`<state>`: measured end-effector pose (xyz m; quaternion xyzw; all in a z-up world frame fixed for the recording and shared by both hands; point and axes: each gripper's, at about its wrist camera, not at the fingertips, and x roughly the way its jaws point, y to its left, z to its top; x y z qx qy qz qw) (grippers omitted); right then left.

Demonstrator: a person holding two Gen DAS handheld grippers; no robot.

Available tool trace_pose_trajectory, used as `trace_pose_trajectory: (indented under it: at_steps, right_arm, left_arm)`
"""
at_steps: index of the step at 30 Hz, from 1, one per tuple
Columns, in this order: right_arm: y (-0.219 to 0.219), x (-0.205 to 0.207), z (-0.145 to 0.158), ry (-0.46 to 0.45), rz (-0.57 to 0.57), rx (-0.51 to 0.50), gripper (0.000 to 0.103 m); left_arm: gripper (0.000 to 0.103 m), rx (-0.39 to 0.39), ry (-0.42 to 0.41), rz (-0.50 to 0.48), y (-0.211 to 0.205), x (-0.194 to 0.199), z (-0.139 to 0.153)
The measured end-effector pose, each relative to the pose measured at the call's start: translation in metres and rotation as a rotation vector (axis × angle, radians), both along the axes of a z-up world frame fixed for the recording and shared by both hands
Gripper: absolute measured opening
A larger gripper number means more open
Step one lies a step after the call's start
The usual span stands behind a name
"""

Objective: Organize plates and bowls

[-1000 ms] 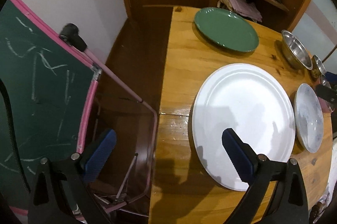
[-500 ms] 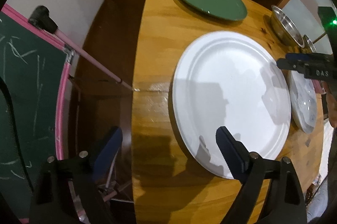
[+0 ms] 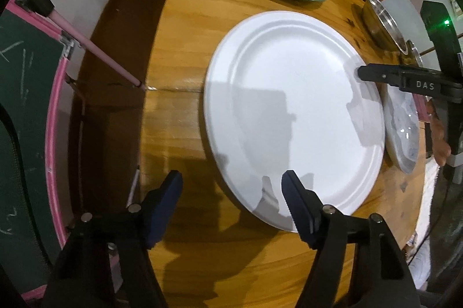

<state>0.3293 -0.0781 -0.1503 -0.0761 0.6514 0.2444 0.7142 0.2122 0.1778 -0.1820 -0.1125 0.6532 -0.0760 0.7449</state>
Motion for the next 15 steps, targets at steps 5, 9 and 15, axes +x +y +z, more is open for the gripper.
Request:
trace_pose_trajectory:
  at_steps: [5, 9, 15]
  right_arm:
    - [0.004, -0.004, -0.003, 0.014, 0.026, -0.003, 0.033]
    - [0.002, -0.006, -0.004, 0.020, 0.030, -0.003, 0.027]
    - [0.009, -0.009, -0.004, 0.016, 0.035, -0.009, 0.022]
  left_arm:
    - [0.060, -0.011, 0.022, -0.005, -0.005, 0.000, -0.005]
    - [0.049, -0.033, 0.031, -0.002, -0.007, -0.002, -0.006]
    - [0.037, -0.042, 0.051, -0.015, -0.017, -0.003, -0.007]
